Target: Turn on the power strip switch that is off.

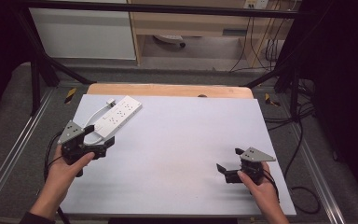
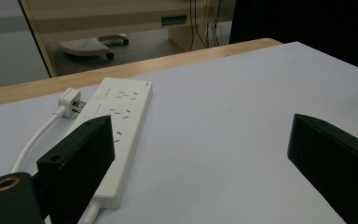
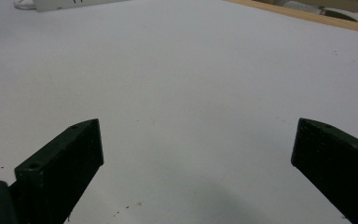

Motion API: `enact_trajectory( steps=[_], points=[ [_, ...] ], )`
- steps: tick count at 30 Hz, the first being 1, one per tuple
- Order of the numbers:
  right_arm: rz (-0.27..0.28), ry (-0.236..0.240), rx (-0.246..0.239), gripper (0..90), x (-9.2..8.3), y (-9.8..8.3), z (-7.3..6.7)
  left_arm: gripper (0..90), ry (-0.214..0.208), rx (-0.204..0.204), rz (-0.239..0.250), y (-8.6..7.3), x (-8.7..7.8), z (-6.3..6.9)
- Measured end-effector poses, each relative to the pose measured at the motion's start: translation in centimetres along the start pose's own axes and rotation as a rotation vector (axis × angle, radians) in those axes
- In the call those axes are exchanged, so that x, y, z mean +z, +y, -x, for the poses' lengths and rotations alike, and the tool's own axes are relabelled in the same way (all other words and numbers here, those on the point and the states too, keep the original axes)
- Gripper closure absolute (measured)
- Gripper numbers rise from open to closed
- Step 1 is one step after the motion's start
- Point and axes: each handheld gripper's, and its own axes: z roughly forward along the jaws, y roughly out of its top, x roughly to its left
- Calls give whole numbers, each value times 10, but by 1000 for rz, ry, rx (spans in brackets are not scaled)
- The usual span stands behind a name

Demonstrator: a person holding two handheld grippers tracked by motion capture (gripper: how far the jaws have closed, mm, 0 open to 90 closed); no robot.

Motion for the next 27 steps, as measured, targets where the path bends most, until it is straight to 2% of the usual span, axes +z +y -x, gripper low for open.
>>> enact_trajectory(
  steps=[14, 27],
  points=[
    [11, -10, 13, 27, -5, -1, 3, 73, 27, 1, -18, 11, 21, -13],
    [9, -14, 7, 25, -6, -1, 2, 77, 71, -34, 3, 16, 30, -28]
  ],
)
